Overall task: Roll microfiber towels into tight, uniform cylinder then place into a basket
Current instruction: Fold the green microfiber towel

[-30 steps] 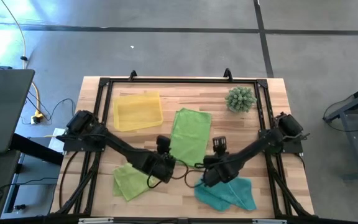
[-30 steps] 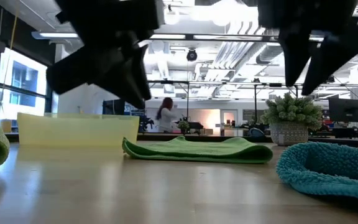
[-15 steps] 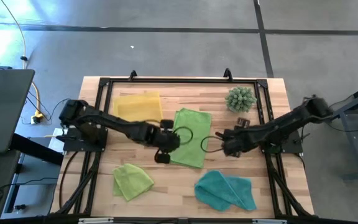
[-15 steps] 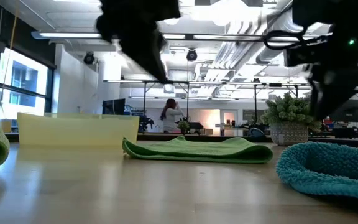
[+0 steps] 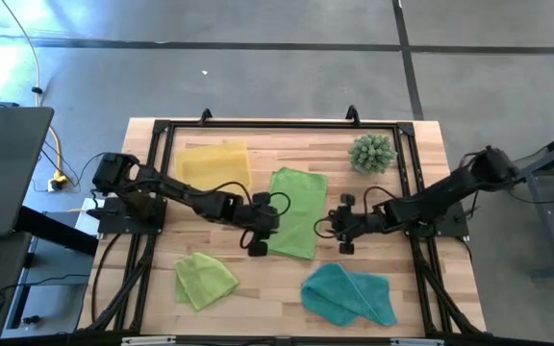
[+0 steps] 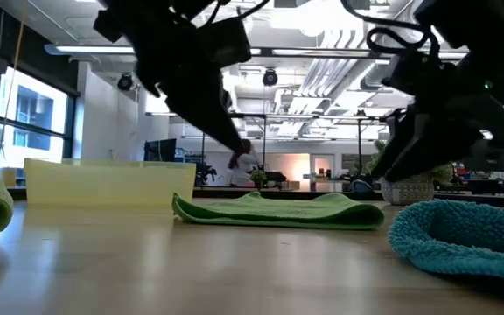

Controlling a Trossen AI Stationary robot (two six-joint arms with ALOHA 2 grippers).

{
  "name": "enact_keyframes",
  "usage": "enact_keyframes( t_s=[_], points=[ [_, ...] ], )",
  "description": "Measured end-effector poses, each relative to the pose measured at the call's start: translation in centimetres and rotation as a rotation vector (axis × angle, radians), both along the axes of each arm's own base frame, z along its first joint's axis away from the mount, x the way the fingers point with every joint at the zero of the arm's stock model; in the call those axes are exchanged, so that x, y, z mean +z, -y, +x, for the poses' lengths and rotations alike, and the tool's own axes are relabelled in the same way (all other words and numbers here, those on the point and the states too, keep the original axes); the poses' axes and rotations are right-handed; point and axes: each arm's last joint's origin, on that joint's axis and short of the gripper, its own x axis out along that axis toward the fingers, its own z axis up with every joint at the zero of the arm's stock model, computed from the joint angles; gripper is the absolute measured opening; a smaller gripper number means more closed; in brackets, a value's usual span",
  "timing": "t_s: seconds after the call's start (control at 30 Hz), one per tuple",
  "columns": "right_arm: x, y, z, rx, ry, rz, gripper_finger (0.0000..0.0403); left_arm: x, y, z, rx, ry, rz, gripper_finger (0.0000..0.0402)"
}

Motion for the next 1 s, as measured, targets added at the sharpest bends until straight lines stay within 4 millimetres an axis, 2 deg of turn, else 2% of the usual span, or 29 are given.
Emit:
enact_keyframes(
  t_s=[0.13, 0.33, 0.47, 0.63, 0.73, 1.0],
  points=[
    [-0.9, -0.1, 0.9, 0.045, -0.025, -0.002, 0.02, -0.3, 0.1, -0.3, -0.028, -0.033, -0.035, 0.0093],
    [-1.3, -0.5, 3.4, 0.021, 0.031, 0.014, 0.0204, -0.7, 0.2, -0.8, -0.096, -0.099, -0.058, 0.0121],
    [-1.6, -0.5, 4.6, -0.113, 0.051, 0.076, 0.0204, -1.7, 0.3, -1.0, -0.103, -0.163, -0.062, 0.0137],
    [-3.0, 0.4, 5.2, -0.303, 0.027, 0.095, 0.0204, -3.8, 0.5, -0.5, -0.107, -0.208, -0.06, 0.0144],
    [-3.7, 1.1, 5.4, -0.334, 0.008, 0.089, 0.0204, -4.9, 1.0, -0.5, -0.129, -0.246, -0.048, 0.0145],
    [-3.4, 3.6, 5.9, -0.353, -0.02, -0.012, 0.0204, -5.6, 2.7, 0.8, -0.152, -0.144, -0.06, 0.0145]
  ],
)
